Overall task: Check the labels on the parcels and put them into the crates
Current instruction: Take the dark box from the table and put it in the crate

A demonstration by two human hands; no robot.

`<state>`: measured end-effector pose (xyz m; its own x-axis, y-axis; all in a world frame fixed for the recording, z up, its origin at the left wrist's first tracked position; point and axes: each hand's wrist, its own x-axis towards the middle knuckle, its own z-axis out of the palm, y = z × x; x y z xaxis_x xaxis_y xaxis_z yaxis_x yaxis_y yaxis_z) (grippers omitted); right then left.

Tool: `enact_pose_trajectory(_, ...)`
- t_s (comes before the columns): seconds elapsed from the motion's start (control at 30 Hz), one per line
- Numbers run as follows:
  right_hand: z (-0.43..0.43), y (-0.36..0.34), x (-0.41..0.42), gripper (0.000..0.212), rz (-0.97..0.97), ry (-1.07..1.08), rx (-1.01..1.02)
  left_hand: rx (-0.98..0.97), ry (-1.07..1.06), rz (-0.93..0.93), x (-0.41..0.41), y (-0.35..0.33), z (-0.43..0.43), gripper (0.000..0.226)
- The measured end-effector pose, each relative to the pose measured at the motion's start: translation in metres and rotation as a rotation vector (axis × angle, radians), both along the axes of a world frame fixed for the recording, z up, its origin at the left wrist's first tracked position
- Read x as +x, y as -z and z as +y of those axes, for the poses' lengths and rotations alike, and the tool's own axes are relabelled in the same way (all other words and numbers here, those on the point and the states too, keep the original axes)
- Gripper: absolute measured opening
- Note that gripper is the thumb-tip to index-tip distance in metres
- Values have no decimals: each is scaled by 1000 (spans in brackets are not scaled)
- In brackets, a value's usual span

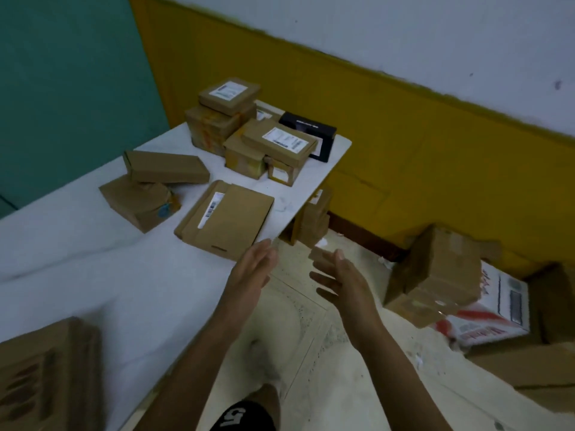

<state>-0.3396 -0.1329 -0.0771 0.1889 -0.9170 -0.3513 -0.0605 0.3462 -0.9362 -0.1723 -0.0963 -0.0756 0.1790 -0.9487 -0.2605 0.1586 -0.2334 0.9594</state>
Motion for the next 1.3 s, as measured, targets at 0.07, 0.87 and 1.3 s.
enact_pose_trajectory(0.07,-36,5,9,76,1,-28,-6,-3,-19,-2,5,6,-32,71)
enact_pose_trajectory(0.87,-414,9,69,14,59,-160,-135,109,-408,32,54,19,-334,25)
enact_pose_trajectory(1.3,-616,70,38,96,744,-804,-483,226,-586,70,-16,15,-478,21)
